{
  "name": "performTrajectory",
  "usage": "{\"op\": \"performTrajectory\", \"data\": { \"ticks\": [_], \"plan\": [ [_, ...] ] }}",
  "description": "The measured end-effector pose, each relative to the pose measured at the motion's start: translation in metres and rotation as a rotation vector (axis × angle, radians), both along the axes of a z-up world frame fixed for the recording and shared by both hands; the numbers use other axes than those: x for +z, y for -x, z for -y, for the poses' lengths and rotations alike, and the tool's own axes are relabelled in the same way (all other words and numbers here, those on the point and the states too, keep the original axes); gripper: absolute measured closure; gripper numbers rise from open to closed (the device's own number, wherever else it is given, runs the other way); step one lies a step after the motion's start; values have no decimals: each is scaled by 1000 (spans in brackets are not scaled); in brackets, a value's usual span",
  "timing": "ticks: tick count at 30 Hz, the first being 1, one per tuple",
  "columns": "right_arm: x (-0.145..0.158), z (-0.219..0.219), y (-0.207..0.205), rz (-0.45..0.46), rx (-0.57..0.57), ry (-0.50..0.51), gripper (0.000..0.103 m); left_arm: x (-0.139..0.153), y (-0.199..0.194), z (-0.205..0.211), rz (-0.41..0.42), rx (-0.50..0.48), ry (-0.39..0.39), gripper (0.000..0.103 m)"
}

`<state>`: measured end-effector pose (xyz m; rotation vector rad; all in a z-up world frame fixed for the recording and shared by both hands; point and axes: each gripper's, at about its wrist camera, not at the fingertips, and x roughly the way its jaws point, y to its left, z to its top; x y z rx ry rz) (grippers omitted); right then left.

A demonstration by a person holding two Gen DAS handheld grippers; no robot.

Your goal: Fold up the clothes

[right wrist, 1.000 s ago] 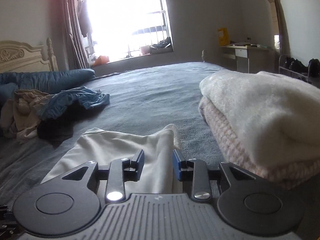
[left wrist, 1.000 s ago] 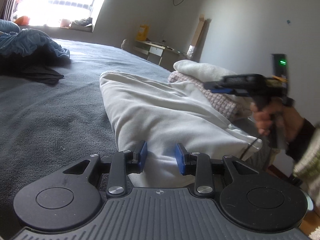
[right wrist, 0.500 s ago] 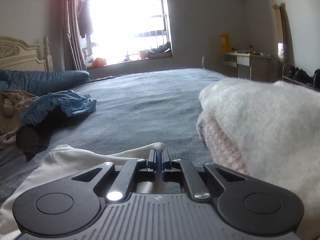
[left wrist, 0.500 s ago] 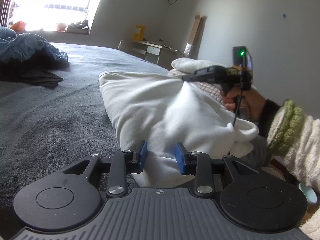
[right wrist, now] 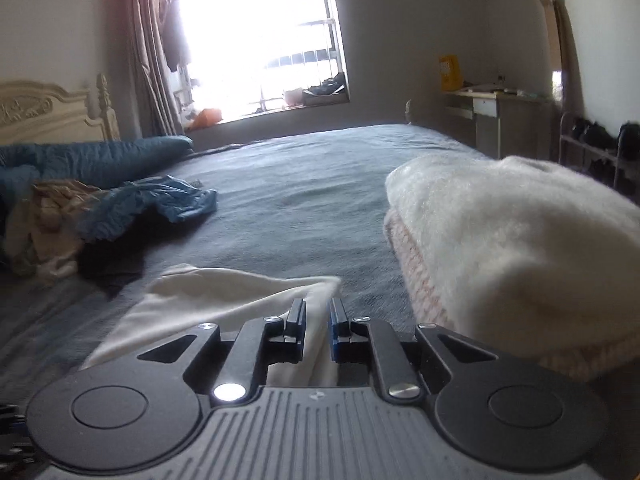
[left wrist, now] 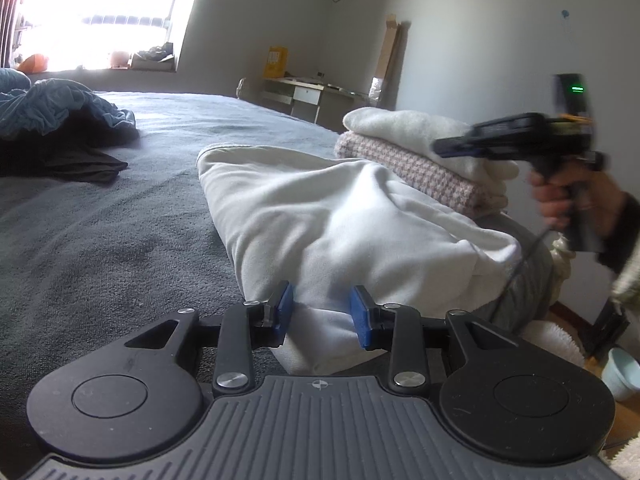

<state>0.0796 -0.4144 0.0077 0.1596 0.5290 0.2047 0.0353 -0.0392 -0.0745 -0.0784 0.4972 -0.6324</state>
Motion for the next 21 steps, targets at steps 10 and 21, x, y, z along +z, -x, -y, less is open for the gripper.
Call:
{"op": "performTrajectory", "data": {
  "ticks": [10,21],
  "plan": [
    [-39,2,19,-153,44,-165,86,3,1,5,-6,18,-30,69],
    [-85,41,44,-93,-88,-473,99,4,1,11,12,15,-73,68]
  ]
}}
